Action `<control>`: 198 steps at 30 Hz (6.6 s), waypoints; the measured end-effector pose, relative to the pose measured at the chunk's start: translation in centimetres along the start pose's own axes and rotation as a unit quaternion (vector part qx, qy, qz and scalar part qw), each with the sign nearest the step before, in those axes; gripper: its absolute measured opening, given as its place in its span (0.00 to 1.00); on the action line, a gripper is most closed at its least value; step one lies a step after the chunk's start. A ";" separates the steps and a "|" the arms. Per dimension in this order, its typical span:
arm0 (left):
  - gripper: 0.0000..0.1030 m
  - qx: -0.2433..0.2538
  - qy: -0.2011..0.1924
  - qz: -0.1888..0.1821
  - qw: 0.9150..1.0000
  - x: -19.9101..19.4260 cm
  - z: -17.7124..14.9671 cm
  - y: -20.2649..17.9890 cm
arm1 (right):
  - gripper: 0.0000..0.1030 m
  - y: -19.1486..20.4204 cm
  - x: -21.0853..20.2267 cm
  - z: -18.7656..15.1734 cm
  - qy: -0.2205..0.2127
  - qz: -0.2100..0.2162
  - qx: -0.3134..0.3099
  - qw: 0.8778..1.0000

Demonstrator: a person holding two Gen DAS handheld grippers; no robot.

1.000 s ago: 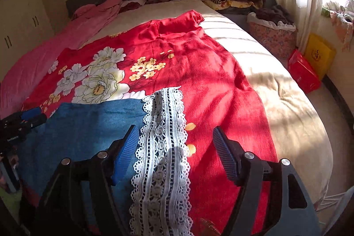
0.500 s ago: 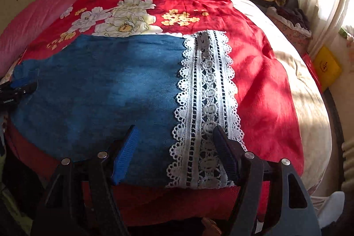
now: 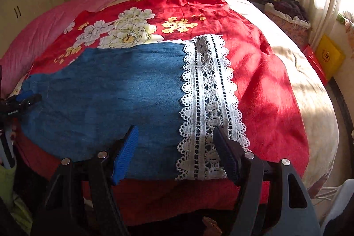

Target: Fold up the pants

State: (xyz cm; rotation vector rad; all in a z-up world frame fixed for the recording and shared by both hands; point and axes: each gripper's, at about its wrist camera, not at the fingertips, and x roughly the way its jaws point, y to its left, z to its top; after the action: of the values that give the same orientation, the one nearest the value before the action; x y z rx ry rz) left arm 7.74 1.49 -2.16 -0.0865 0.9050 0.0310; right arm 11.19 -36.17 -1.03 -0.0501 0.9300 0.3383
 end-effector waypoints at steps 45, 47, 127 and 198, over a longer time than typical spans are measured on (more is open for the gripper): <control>0.91 0.158 -0.027 -0.081 0.984 -2.2 6.1 -16.0 | 0.96 -4.1 -5.2 -2.7 -0.069 0.014 0.082 0.994; 0.91 0.164 -0.022 -0.090 0.982 -1.6 6.6 -16.8 | 0.96 -4.3 -4.7 -2.8 -0.066 0.016 0.085 0.994; 0.18 -0.117 -0.038 -0.197 0.973 0.7 8.4 4.1 | 0.27 24.0 2.2 -1.5 -0.020 0.163 -0.235 0.958; 0.09 -0.086 0.026 -0.161 0.983 5.3 7.8 1.4 | 0.14 11.3 11.5 11.1 0.017 0.161 -0.029 0.986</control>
State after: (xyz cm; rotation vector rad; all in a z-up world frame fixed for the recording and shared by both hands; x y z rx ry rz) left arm 17.06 3.51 -1.57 -0.3967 0.9313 -0.1957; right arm 22.65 -20.33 -2.30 0.0426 0.9621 0.6646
